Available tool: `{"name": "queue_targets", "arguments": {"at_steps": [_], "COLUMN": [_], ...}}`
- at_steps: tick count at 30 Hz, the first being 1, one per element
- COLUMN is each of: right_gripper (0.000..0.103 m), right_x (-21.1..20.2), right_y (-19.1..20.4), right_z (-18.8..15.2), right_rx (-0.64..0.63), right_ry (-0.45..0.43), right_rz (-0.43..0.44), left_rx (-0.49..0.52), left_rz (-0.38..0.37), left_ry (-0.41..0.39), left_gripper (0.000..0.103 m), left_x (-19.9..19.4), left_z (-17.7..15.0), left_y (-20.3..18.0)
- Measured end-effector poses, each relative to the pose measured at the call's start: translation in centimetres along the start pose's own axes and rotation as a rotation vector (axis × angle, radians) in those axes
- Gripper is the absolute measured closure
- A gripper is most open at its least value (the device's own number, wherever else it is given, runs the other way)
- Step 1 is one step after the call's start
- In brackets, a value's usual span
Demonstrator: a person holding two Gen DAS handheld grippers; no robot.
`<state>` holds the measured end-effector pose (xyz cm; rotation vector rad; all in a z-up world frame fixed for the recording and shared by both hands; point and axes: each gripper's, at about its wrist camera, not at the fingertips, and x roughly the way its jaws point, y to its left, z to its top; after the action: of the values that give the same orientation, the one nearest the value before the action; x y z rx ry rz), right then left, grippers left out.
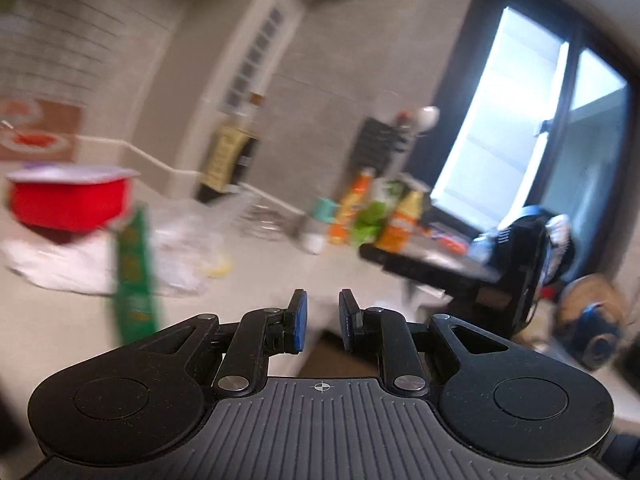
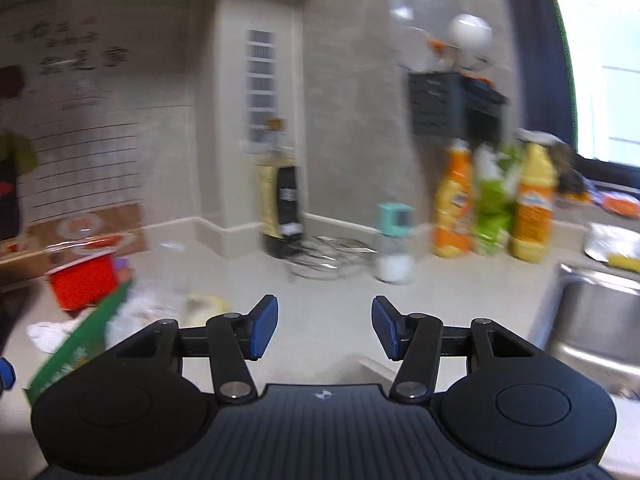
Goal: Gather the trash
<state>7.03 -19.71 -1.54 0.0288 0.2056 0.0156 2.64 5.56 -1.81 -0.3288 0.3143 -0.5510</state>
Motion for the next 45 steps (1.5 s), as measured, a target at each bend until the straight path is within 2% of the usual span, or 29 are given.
{"name": "queue_targets", "arguments": {"at_steps": [3, 7, 10, 15, 18, 23, 25, 28, 30, 32, 33, 37, 40, 43, 45], "right_gripper": [0.047, 0.047, 0.047, 0.047, 0.047, 0.047, 0.047, 0.047, 0.048, 0.067, 0.076, 0.091, 0.094, 0.095, 0.096], "right_x": [1.6, 3.5, 4.6, 6.8, 8.1, 12.0, 13.9, 18.5, 21.8, 23.2, 23.0, 19.0, 14.6, 10.8, 9.3], "right_y": [2.7, 5.4, 6.7, 9.0, 11.1, 17.0, 19.5, 22.3, 23.6, 23.9, 23.3, 19.1, 17.5, 16.1, 15.0], "right_z": [0.9, 0.6, 0.0, -0.4, 0.1, 3.6, 5.4, 7.2, 7.1, 6.3, 5.8, 5.4, 5.2, 4.3, 3.8], "right_rx": [-0.034, -0.049, -0.048, -0.010, 0.012, 0.052, 0.075, 0.011, -0.020, -0.014, -0.004, 0.060, 0.056, 0.037, 0.028], "right_ry": [0.025, 0.106, 0.159, 0.233, 0.261, 0.321, 0.310, 0.308, 0.391, 0.476, 0.492, 0.509, 0.529, 0.565, 0.585], "right_rz": [0.067, 0.170, 0.223, 0.312, 0.378, 0.479, 0.469, 0.418, 0.366, 0.368, 0.384, 0.507, 0.552, 0.575, 0.572], "left_rx": [0.061, 0.042, 0.045, 0.008, 0.005, -0.135, -0.173, -0.205, -0.218, -0.228, -0.237, -0.297, -0.332, -0.311, -0.297], "left_rz": [0.126, 0.310, 0.360, 0.350, 0.373, 0.377, 0.371, 0.374, 0.385, 0.400, 0.406, 0.429, 0.445, 0.473, 0.463], "left_ry": [0.056, 0.128, 0.135, 0.164, 0.135, 0.072, 0.054, 0.064, 0.066, 0.051, 0.038, -0.029, -0.057, -0.045, -0.035], "left_gripper": [0.083, 0.083, 0.083, 0.083, 0.083, 0.083, 0.083, 0.083, 0.083, 0.083, 0.083, 0.083, 0.083, 0.083, 0.083], "left_x": [-1.4, -1.7, -1.3, -0.9, -1.2, -2.9, -3.3, -3.0, -3.0, -3.3, -3.5, -3.8, -3.6, -3.2, -3.0], "left_z": [0.7, 1.5, 2.4, 4.1, 4.4, 2.8, 2.5, 2.6, 2.9, 3.2, 3.2, 2.9, 2.6, 2.4, 2.2], "left_y": [1.2, 3.8, 4.9, 5.9, 6.1, 6.4, 6.6, 7.3, 7.8, 8.3, 8.6, 9.7, 10.4, 10.4, 10.2]}}
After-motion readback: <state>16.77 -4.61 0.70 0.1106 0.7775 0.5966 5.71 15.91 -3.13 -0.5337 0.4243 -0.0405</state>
